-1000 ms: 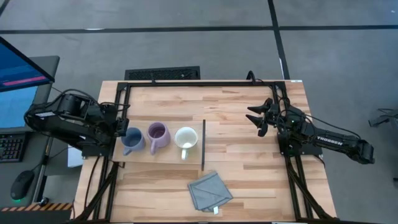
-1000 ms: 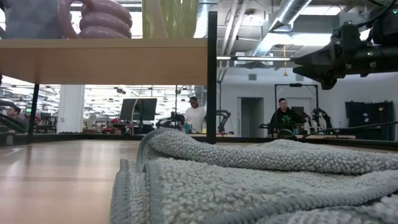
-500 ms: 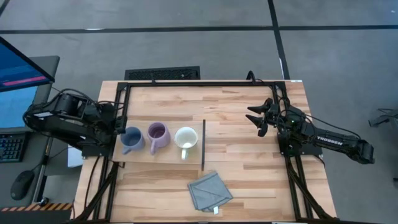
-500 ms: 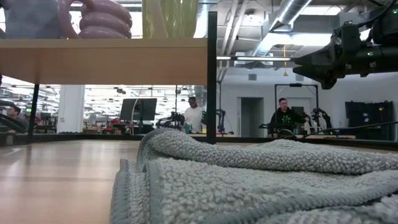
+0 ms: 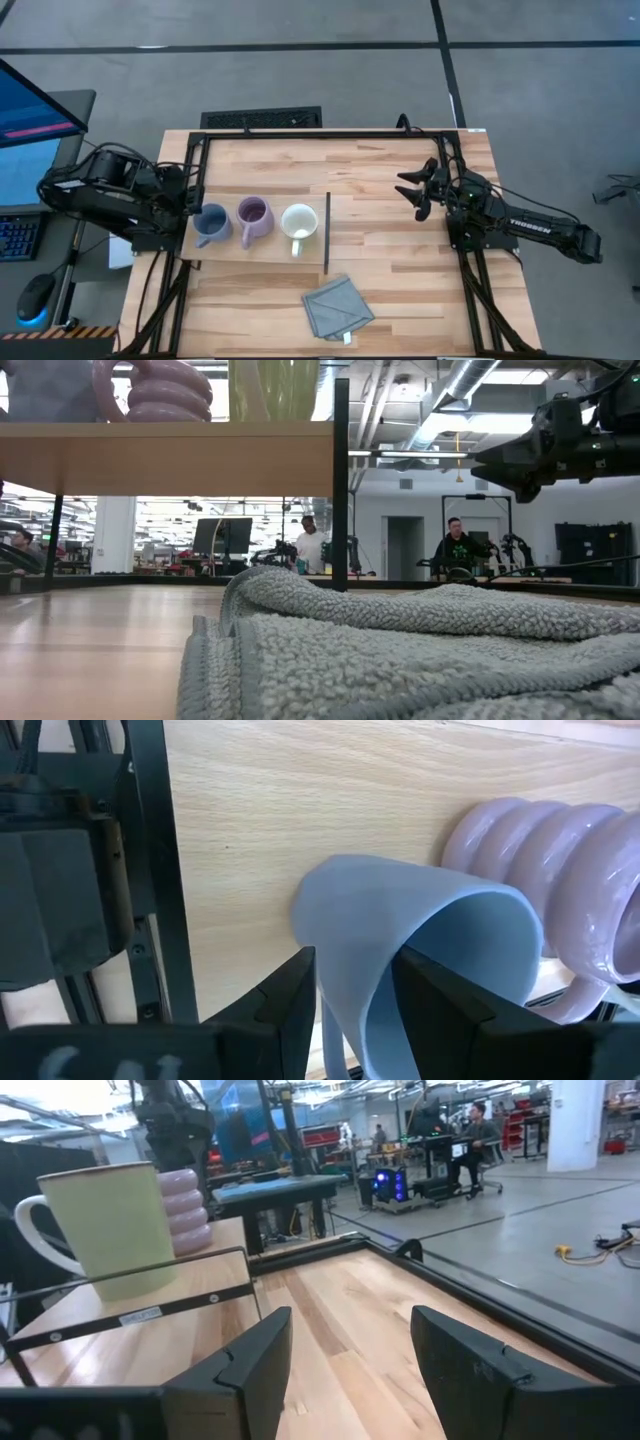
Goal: Stack small to large cups/mugs on shelf
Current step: Put the blue mug on the shelf
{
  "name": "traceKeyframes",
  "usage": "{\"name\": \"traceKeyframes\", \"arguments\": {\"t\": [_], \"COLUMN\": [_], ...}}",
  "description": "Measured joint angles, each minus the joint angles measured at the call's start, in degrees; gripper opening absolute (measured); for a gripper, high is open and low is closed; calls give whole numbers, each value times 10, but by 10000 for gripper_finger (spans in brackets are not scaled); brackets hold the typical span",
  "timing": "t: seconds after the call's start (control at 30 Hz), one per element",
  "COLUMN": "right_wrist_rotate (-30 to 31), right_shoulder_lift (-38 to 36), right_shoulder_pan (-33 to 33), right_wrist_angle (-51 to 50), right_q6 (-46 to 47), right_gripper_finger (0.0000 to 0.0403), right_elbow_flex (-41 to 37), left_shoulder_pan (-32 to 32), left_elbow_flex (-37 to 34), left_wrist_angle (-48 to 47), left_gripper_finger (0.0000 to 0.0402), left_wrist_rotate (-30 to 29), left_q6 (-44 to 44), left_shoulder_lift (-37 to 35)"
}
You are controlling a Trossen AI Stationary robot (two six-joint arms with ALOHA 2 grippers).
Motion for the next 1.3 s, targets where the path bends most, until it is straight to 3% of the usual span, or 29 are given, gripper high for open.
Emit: {"name": "traceKeyframes", "arguments": {"t": [0.57,1.0,1.3], "right_wrist_rotate": [-15,-15,-15], "right_shoulder_lift": [0,0,0], "right_shoulder_pan": [0,0,0], "right_wrist_angle": [0,0,0], "right_q6": [-7,-7,-7], "right_gripper_finger": [230,230,230], "right_elbow_flex": [0,0,0], "left_shoulder_pan": [0,0,0], "left_elbow_flex": [0,0,0], "left_wrist_angle": [-1,0,0], "left_gripper_finger": [124,124,124], "left_wrist_rotate": [-42,-2,-9], "left_q6": [-23,-28,-34], "left_shoulder_lift": [-30,-28,-28]}}
